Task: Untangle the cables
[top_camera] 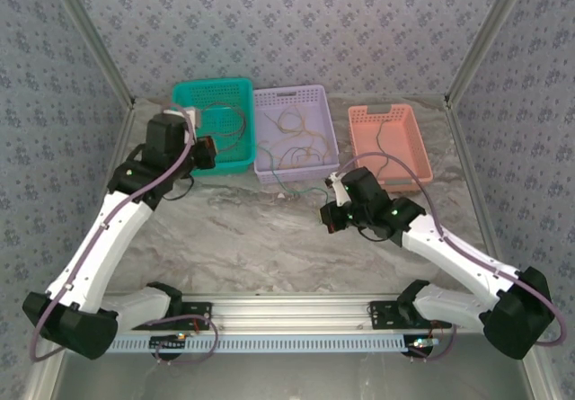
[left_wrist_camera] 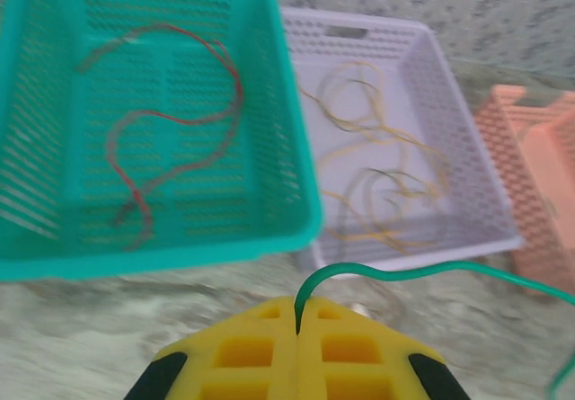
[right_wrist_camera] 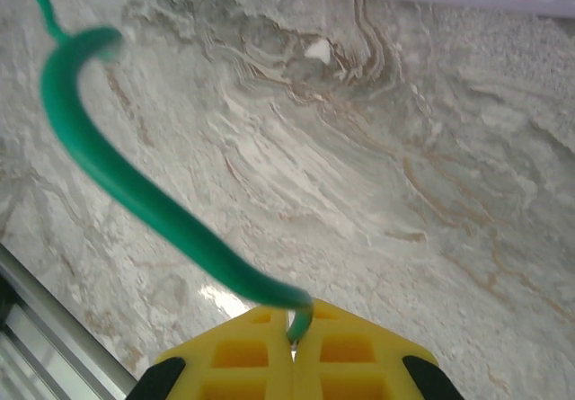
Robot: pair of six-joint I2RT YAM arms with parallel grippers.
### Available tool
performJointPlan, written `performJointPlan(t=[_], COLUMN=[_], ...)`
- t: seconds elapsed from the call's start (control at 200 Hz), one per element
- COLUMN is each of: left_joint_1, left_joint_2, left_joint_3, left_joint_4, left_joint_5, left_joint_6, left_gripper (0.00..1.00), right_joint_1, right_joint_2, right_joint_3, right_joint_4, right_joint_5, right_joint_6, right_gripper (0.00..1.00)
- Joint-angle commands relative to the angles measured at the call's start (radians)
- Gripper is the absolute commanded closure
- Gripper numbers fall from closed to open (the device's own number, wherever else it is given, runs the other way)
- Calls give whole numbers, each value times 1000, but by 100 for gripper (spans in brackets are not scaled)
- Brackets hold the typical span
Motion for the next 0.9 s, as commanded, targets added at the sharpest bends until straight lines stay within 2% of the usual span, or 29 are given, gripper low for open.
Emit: performJointPlan(t=[0.0,0.16,0.31,0.405,0.455,0.62,0.824,0.894], left_joint_1=[64,160,231,241,242,242,241,240], left_joint_2=[20,46,66,65,65,50,14,15], left_joint_3=[75,127,151,155,157,164,149,151], left_joint_4=[-10,-34,-34,-29,-27,-35,-91,-110], left_joint_5=[-60,-83,-103,-89,-51,184,289,328], left_joint_6=[202,289,265,257,258,289,297,287], left_gripper=[100,100,100,100,100,100,100,100], right_joint_1=[11,45,87,114,134,227,255,258], right_joint_2=[42,69,86,103,119,145,192,154], right_joint_3=[39,37,29,37,50,101,180,181], right_joint_4=[-171,-243,-292,-311,-323,-304,-386,-367], right_joint_5=[53,167,250,281,292,269,355,367], right_joint_6=[-34,18,54,55,42,-63,-114,-120], right_gripper=[100,100,100,100,100,100,100,77])
